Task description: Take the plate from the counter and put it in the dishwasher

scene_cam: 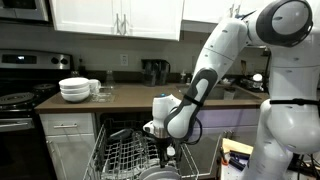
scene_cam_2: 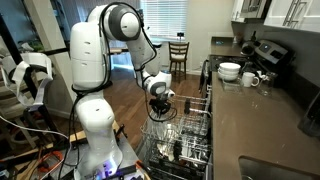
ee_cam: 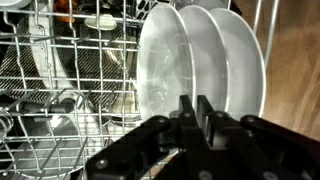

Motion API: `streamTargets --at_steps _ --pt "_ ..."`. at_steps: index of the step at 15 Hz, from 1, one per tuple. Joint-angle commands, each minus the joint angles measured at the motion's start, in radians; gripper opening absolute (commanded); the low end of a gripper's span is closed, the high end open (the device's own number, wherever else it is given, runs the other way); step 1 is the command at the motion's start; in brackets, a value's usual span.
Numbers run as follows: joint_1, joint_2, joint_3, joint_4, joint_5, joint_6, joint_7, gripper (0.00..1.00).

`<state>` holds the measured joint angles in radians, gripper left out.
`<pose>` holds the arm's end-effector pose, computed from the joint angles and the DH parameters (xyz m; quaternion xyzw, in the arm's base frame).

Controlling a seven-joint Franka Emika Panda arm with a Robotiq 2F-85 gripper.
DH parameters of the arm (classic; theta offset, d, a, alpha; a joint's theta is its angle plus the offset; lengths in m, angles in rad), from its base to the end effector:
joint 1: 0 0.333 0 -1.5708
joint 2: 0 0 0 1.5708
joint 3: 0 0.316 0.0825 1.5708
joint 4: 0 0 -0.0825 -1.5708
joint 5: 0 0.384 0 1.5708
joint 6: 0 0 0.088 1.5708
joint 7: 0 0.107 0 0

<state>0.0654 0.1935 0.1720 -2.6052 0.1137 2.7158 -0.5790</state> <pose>0.4157 0.1002 0.1805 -0.9364 -0.3466 0.0338 0.0442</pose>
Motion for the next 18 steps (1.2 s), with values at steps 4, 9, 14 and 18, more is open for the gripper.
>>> streamTargets --at_steps 4,9,14,18 --pt "-0.013 -0.026 0.014 0.009 -0.017 -0.058 0.028 0.6" --pt "0.039 -0.133 -0.008 -0.032 -0.156 -0.103 0.18 0.94" --pt "0.088 -0.271 -0.006 -0.08 -0.419 -0.095 0.419 1.0" --pt "0.083 -0.203 -0.011 -0.038 -0.35 -0.091 0.351 1.0"
